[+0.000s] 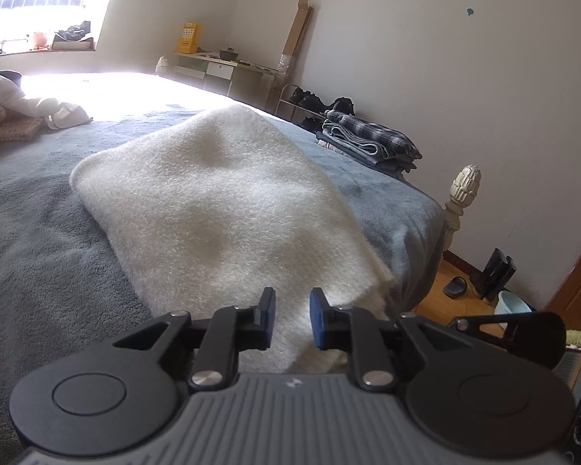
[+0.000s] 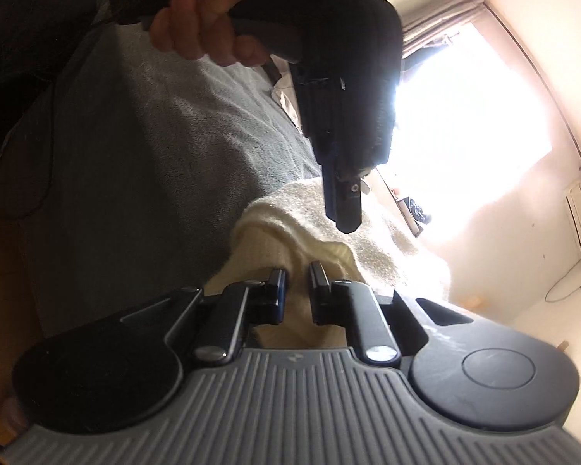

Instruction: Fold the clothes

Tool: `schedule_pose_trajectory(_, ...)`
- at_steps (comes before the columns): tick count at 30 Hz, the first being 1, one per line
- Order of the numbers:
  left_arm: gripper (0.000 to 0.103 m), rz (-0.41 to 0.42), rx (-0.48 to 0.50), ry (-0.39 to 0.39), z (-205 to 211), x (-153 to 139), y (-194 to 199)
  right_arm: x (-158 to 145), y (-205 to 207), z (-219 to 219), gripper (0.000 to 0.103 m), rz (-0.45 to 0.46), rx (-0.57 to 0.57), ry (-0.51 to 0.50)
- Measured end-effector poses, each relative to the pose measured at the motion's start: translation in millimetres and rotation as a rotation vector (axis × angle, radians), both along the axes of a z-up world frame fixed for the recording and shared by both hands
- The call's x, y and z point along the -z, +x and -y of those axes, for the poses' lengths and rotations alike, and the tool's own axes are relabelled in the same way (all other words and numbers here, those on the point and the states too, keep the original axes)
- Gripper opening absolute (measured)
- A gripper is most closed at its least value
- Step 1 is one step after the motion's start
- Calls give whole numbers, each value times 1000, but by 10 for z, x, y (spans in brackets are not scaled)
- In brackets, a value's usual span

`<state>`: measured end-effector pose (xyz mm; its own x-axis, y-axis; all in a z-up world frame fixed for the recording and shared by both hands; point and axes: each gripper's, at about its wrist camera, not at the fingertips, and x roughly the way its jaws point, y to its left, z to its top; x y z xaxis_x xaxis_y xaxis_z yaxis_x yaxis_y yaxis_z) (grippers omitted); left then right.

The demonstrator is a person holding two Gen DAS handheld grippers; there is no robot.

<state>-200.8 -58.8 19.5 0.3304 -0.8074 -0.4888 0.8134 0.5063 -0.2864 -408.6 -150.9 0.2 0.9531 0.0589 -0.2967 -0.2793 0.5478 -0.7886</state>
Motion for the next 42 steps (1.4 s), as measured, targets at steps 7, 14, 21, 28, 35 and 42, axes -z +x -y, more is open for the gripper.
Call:
schedule_pose_trajectory(7,48,3,-1,-22,-140,45,-137,-340,38,186,9,-74,58,287)
schedule_pose_trajectory(14,53,27,-9,-26,-204,45,-229,-526,65,377,9,-205,79,550)
schedule_pose_trajectory(21,57,105,45,44,-39,84,-358,-422,310,700,9,-226,115,760)
schedule_pose_trajectory(28,58,117,35,60,-25,149,-385,-26,903,1008,9,-243,91,871)
schedule_pose_trajectory(35,57,244,23,183,101,236,-495,47,1095,1271,7,-320,92,1084)
schedule_pose_trajectory(42,53,236,-58,215,185,270,-415,-2,1115,1403,10,-391,110,1198)
